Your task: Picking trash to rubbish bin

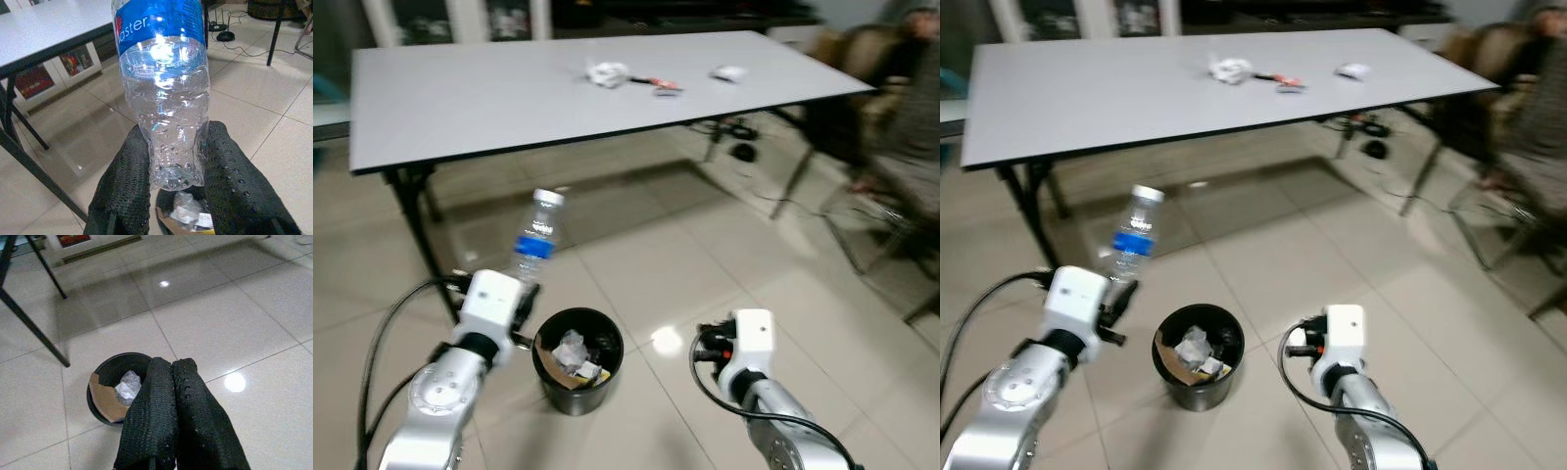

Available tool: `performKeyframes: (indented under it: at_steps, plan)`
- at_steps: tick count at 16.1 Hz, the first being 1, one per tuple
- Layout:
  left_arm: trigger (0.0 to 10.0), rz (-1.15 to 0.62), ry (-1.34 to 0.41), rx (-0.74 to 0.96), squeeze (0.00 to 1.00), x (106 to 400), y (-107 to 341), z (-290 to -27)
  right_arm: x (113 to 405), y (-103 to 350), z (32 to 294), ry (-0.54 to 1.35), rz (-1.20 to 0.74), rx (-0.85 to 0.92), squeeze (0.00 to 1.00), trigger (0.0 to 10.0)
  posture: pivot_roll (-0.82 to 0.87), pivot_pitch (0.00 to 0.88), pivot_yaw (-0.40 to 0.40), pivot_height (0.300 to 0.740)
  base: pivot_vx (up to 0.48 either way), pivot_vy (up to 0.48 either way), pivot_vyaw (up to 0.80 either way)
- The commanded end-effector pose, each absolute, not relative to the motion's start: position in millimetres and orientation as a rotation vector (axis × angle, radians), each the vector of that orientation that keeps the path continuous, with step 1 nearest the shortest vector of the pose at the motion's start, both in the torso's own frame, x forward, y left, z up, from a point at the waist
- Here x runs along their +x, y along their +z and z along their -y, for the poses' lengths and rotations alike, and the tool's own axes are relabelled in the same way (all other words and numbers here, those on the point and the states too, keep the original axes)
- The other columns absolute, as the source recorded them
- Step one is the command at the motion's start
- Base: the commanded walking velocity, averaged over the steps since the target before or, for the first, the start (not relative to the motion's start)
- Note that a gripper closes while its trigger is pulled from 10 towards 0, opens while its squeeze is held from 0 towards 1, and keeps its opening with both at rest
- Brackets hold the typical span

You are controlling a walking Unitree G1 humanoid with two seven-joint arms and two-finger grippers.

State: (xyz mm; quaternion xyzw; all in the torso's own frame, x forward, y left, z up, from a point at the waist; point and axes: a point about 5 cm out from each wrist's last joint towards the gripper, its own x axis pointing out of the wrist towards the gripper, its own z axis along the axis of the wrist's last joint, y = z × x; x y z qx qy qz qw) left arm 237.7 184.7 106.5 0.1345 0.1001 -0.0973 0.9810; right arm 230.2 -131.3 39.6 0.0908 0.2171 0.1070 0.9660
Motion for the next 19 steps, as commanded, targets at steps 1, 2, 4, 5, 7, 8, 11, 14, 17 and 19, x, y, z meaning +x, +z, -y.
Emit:
performKeyframes:
  at_steps: [1,2,4,5,7,8,11,14,17,19]
  plan:
    - [10.0,-0.171,-0.189,0.273,0.0,239,109,-178,232,41,143,0.194,-0.434,0.151,0.0,10.0,0.04,0.0,-0.074,0.74,0.0,0.0,-0.46]
    - [10.0,-0.182,-0.185,0.304,0.0,240,108,-178,233,42,143,0.213,-0.426,0.141,0.0,10.0,0.04,0.0,-0.082,0.74,0.0,-0.48,0.0]
    - [10.0,-0.209,-0.156,0.266,0.0,238,99,-178,236,41,140,0.25,-0.428,0.088,0.0,10.0,0.05,0.0,-0.096,0.74,0.0,-0.48,0.0]
    - [10.0,-0.211,-0.148,0.252,0.0,237,97,-177,238,41,140,0.252,-0.428,0.075,0.0,10.0,0.05,0.0,-0.105,0.74,0.0,0.0,0.0]
    - [10.0,-0.243,-0.128,0.206,0.0,232,82,-175,245,37,137,0.26,-0.423,0.012,0.0,10.0,0.05,0.0,-0.117,0.74,0.0,0.0,0.0]
    - [10.0,-0.263,-0.129,0.21,0.0,229,73,-174,248,33,136,0.274,-0.428,-0.019,0.0,10.0,0.05,0.0,-0.128,0.74,0.0,0.0,0.0]
    - [10.0,-0.288,-0.144,0.207,0.0,221,58,-172,256,29,135,0.276,-0.409,-0.074,0.0,10.0,0.05,0.0,-0.138,0.74,0.0,0.0,0.0]
    - [10.0,-0.291,-0.137,0.208,0.0,225,53,-173,258,24,132,0.304,-0.425,-0.076,0.0,10.0,0.04,0.0,-0.14,0.74,0.0,0.0,0.0]
    - [10.0,-0.306,-0.161,0.214,0.0,226,46,-170,254,12,130,0.343,-0.466,-0.111,0.0,10.0,0.04,0.0,-0.146,0.74,0.18,0.0,0.0]
    - [10.0,-0.309,-0.17,0.221,0.0,228,44,-169,252,9,130,0.355,-0.479,-0.117,0.0,10.0,0.04,0.0,-0.151,0.74,0.289,0.0,0.0]
